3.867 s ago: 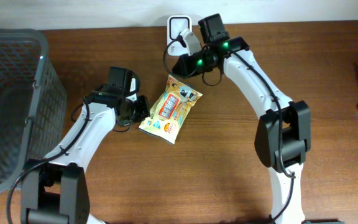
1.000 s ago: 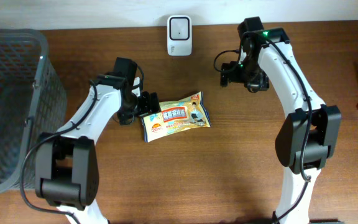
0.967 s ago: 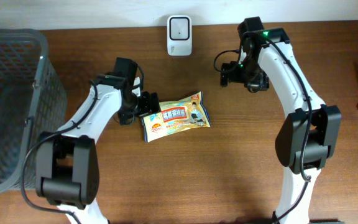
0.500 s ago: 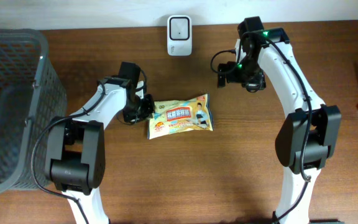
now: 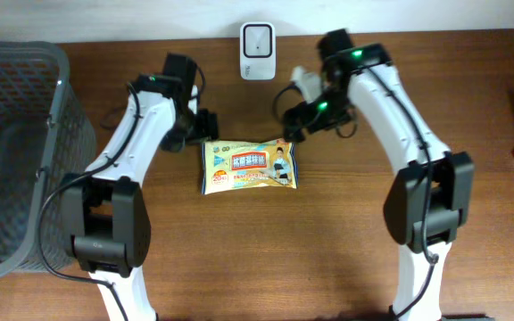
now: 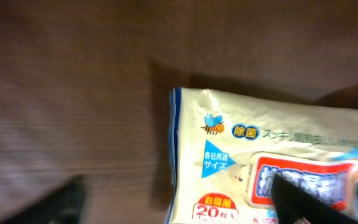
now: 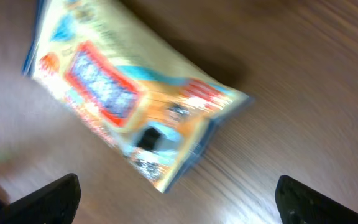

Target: Scan the item barcode

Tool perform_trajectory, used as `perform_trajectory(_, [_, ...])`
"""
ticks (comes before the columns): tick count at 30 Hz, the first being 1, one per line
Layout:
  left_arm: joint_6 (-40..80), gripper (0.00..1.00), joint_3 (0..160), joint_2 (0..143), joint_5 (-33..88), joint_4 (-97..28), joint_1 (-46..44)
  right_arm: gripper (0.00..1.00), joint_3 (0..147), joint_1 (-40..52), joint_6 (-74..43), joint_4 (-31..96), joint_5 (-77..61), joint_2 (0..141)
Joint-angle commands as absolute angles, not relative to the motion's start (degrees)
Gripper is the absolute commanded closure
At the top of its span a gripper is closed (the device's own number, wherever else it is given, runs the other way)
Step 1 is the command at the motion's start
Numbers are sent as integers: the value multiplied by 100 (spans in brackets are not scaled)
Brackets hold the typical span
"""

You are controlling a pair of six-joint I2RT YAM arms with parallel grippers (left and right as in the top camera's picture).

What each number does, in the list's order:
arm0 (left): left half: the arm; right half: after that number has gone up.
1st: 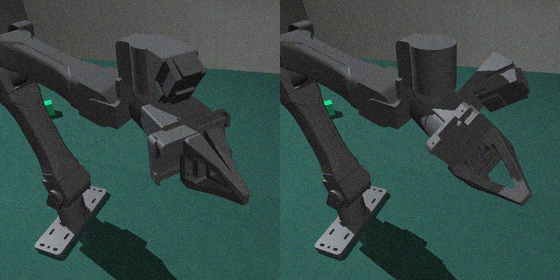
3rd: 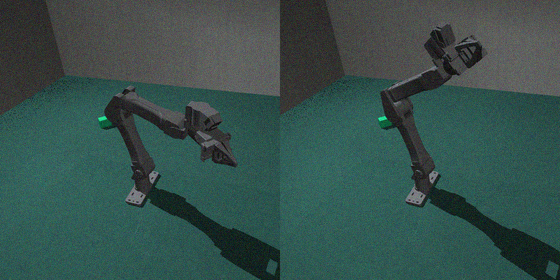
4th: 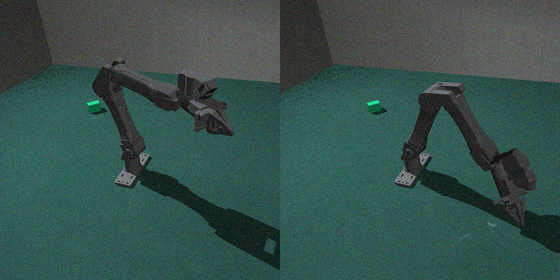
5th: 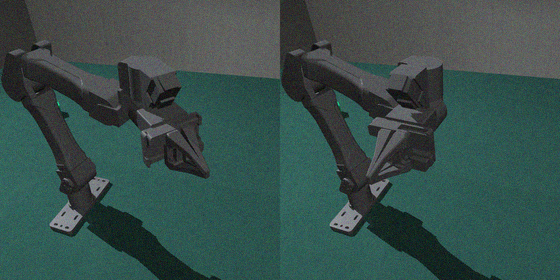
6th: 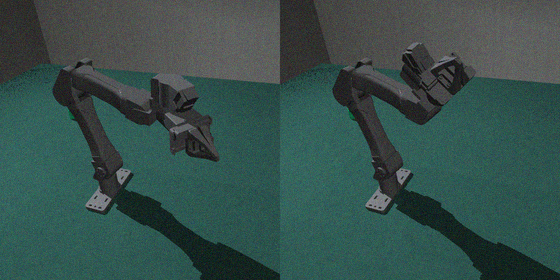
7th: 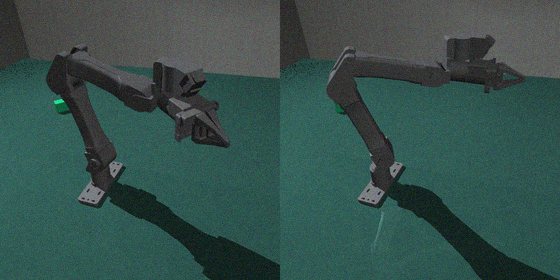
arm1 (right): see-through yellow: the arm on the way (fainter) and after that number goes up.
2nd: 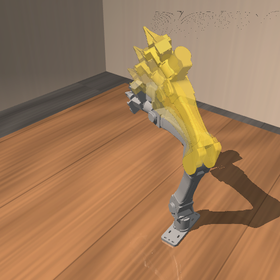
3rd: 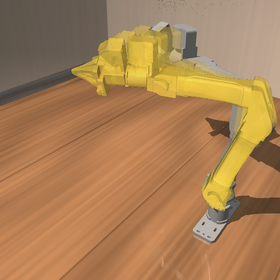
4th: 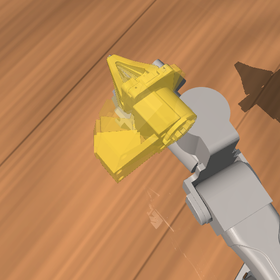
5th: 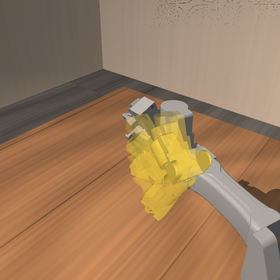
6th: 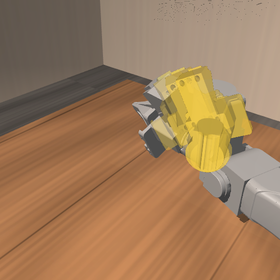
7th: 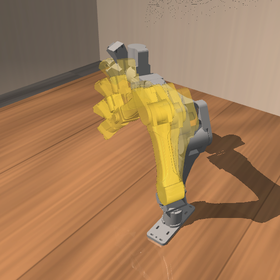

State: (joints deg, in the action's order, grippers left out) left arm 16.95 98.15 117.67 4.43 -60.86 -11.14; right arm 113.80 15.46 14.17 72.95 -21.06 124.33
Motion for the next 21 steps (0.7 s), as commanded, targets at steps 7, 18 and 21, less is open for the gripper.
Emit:
perform_trajectory(7, [2495, 1, 11542, 11826, 60, -7048, -506, 1, 11439, 2947, 4276, 6698, -1555, 12422])
perform_trajectory(18, [2630, 1, 11548, 11828, 360, -6925, 158, 1, 10731, 3111, 4626, 5927, -1321, 12442])
perform_trajectory(21, [2630, 1, 11548, 11828, 362, -6925, 154, 1, 10475, 3116, 4626, 5745, -1302, 12564])
